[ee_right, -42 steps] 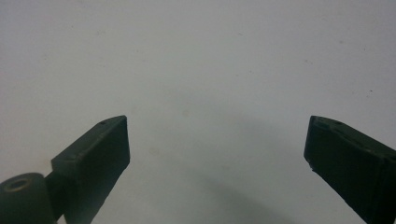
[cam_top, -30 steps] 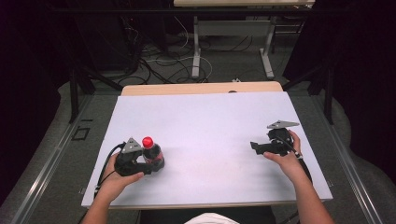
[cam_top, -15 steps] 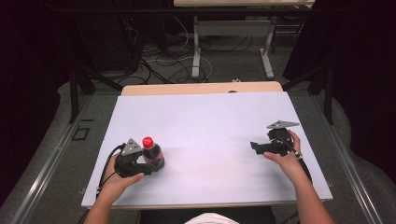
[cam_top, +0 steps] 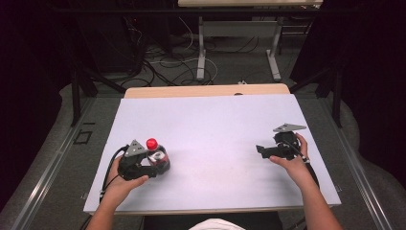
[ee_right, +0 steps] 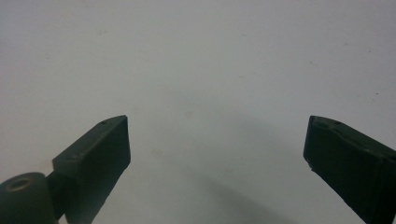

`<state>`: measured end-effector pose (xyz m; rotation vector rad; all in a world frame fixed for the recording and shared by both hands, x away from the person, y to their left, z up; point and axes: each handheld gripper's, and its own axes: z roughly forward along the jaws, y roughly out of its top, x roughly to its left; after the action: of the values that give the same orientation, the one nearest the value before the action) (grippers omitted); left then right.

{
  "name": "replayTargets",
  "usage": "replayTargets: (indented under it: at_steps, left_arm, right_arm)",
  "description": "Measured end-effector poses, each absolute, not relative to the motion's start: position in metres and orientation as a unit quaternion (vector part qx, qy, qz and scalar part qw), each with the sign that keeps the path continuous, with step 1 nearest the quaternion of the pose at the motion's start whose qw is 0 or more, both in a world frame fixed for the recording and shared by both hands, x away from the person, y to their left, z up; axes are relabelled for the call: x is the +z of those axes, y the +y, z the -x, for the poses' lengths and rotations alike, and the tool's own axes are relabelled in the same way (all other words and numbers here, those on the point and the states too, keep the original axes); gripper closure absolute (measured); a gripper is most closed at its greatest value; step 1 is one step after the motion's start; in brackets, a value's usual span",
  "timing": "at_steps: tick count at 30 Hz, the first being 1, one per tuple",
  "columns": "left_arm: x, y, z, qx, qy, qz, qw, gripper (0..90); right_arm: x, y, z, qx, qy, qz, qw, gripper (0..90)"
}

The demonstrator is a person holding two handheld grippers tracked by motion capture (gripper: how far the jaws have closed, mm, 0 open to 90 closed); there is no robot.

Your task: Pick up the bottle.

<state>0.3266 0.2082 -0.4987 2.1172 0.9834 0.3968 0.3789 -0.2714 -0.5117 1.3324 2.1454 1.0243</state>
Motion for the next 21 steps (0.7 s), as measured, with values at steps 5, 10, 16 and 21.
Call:
replayTargets:
  at_steps: [5, 10, 16, 21]
  left_arm:
    - [-0.491, 0.202, -0.331, 0.148, 0.378, -0.831, 0.381, 30.2]
    - [-0.481, 0.186, -0.339, 0.141, 0.36, -0.839, 0.383, 30.3]
    - [-0.473, 0.159, -0.347, 0.143, 0.335, -0.846, 0.389, 30.3]
    - [-0.468, 0.137, -0.353, 0.13, 0.319, -0.855, 0.387, 30.3]
  right_arm:
    - [-0.507, -0.267, -0.378, 0.374, 0.772, -0.469, 0.21, 8.3]
    - [-0.497, -0.26, -0.376, 0.383, 0.776, -0.452, 0.215, 12.7]
    - [-0.474, -0.24, -0.372, 0.413, 0.786, -0.411, 0.206, 17.0]
    - [-0.457, -0.224, -0.371, 0.43, 0.792, -0.382, 0.202, 23.5]
